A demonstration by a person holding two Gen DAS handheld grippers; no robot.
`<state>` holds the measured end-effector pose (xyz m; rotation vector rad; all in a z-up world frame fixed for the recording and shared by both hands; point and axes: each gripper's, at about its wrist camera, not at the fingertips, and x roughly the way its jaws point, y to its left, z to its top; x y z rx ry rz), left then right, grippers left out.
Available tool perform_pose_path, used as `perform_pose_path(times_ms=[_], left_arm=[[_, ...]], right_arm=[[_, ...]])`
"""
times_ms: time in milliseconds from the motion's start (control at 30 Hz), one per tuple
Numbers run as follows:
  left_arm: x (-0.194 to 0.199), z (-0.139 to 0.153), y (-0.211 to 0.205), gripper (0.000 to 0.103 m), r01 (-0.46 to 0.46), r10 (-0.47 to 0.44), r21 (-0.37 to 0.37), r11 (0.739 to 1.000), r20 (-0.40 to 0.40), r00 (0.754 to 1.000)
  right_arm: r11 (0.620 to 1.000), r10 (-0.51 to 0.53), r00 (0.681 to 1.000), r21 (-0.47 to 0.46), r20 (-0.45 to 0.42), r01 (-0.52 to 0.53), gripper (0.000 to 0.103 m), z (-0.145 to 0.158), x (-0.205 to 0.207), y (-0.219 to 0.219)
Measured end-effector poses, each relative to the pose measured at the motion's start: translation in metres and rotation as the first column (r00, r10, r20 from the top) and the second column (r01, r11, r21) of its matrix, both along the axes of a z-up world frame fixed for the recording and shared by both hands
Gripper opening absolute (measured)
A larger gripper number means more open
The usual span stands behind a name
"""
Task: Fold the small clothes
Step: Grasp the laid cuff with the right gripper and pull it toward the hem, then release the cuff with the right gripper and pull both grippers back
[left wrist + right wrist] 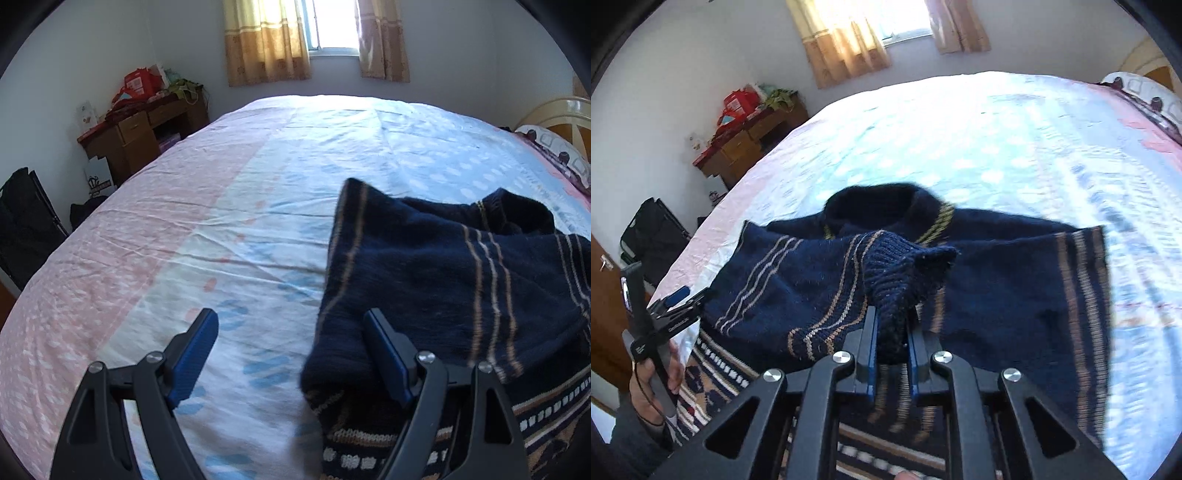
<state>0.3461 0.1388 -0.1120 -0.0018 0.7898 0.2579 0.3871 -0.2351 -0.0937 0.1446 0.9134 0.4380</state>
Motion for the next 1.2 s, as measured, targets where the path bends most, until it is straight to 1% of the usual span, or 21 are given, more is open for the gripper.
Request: perform_pose_path(times_ms=[100, 200, 333, 400, 567, 667, 733, 833, 900, 967, 1033, 1133, 1167, 1200], left_arm=[[0.003, -0.003, -0.005, 0.084, 0.009, -0.009, 0.015, 1.000, -0.014, 1.000], [0.005, -0.008, -0.007, 0.084, 0.013, -0.012, 0.027, 1.000, -0.033, 0.999], [0.005, -0.009, -0.006, 0.084, 0.003, -0.001, 0.030, 1.000, -0.052, 0.999], [0.005, -0.009, -0.006, 0.084, 0.009, -0.008, 0.017, 1.000, -0.068, 0.998], [-0.001, -0.008, -0.014, 0.084, 0.040, -0.038, 0.024, 0.999, -0.080, 0.996], [-0.004, -0.007, -0.017, 0.084, 0.058, -0.056, 0.012, 0.998, -0.097, 0.994], [-0.007, -0.005, -0.018, 0.084, 0.060, -0.057, 0.023, 0.998, -0.094, 0.994], [-0.008, -0.004, -0.018, 0.084, 0.056, -0.053, 0.036, 0.998, -0.097, 0.994], [-0.007, -0.004, -0.017, 0.084, 0.049, -0.045, 0.041, 0.998, -0.103, 0.994], [-0.008, -0.004, -0.017, 0.084, 0.050, -0.045, 0.047, 0.998, -0.098, 0.994], [-0.009, -0.005, -0.019, 0.084, 0.053, -0.047, 0.060, 0.997, -0.105, 0.993], [-0.012, -0.007, -0.022, 0.084, 0.068, -0.058, 0.089, 0.994, -0.114, 0.992], [-0.013, -0.009, -0.023, 0.084, 0.074, -0.063, 0.093, 0.993, -0.122, 0.991], [-0.013, -0.010, -0.023, 0.085, 0.078, -0.066, 0.091, 0.993, -0.128, 0.990]], right_arm=[[0.999, -0.042, 0.999, -0.016, 0.016, 0.042, 0.012, 0.002, 0.002, -0.016], [0.998, -0.068, 0.998, -0.002, -0.005, 0.068, 0.012, -0.002, 0.005, -0.032], [0.997, -0.080, 0.997, -0.015, -0.019, 0.079, 0.012, -0.011, 0.005, -0.038], [0.994, -0.103, 0.995, -0.049, -0.012, 0.103, 0.012, -0.015, 0.006, -0.040], [0.988, -0.149, 0.988, -0.034, -0.036, 0.148, 0.012, -0.028, 0.018, -0.056], [0.983, -0.173, 0.984, -0.061, -0.038, 0.171, 0.012, -0.035, 0.024, -0.059], [0.982, -0.184, 0.981, -0.060, -0.069, 0.180, 0.012, -0.044, 0.030, -0.062], [0.983, -0.180, 0.981, -0.048, -0.077, 0.177, 0.013, -0.046, 0.034, -0.064], [0.984, -0.174, 0.982, -0.047, -0.076, 0.171, 0.021, -0.042, 0.032, -0.064], [0.983, -0.170, 0.985, -0.078, -0.040, 0.166, 0.043, -0.033, 0.022, -0.060], [0.987, -0.136, 0.991, -0.090, -0.010, 0.135, 0.055, -0.026, 0.012, -0.053], [0.991, -0.052, 0.998, -0.123, 0.036, 0.056, 0.056, -0.016, -0.005, -0.036], [0.986, -0.041, 0.998, -0.159, 0.042, 0.047, 0.056, -0.017, -0.007, -0.031], [0.985, -0.041, 0.999, -0.165, 0.033, 0.046, 0.056, -0.019, -0.007, -0.031]])
